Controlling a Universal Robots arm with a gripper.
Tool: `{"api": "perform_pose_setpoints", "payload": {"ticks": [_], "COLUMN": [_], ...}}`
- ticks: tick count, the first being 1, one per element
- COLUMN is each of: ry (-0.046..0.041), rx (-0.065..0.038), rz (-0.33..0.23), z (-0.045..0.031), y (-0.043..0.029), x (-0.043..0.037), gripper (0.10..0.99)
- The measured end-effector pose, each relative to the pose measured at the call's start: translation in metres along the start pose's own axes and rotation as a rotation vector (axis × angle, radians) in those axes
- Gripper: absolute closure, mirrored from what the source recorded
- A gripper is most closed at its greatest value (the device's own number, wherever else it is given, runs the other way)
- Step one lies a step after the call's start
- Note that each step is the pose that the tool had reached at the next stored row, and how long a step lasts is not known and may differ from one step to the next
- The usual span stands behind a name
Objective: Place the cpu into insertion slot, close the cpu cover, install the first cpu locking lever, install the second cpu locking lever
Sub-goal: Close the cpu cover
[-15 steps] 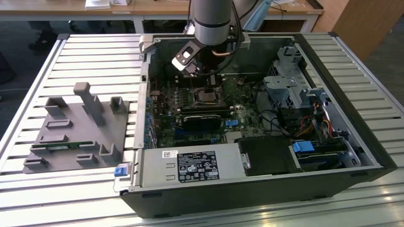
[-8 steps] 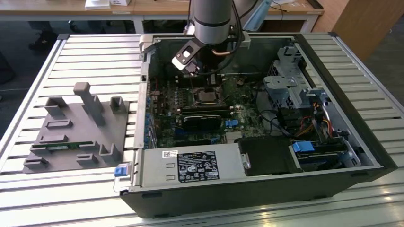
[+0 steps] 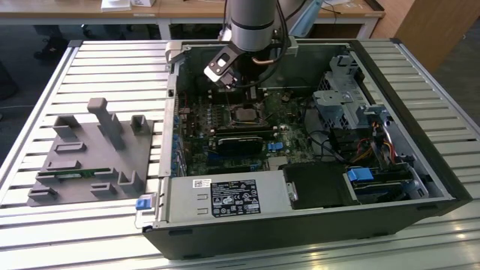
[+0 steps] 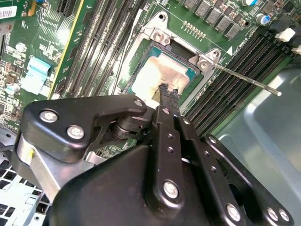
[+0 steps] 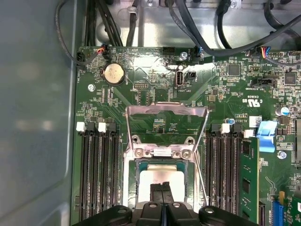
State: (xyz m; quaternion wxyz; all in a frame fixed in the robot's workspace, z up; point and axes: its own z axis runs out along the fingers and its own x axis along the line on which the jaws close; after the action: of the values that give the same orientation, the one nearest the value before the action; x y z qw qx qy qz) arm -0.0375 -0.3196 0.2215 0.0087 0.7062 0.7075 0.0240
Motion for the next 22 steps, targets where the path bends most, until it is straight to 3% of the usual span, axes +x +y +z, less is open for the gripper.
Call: {"api": "perform_pose_setpoints", "payload": {"ticks": [14, 22], "ry": [0.0006, 0.0007], "rx": [0.0, 0.0], "rz": [0.0, 0.001], "z": [-0.0158, -0.0163], "y": [0.0008, 0.0008], "x": [0.0004, -0.0019], "gripper": [0.969, 0.969]}}
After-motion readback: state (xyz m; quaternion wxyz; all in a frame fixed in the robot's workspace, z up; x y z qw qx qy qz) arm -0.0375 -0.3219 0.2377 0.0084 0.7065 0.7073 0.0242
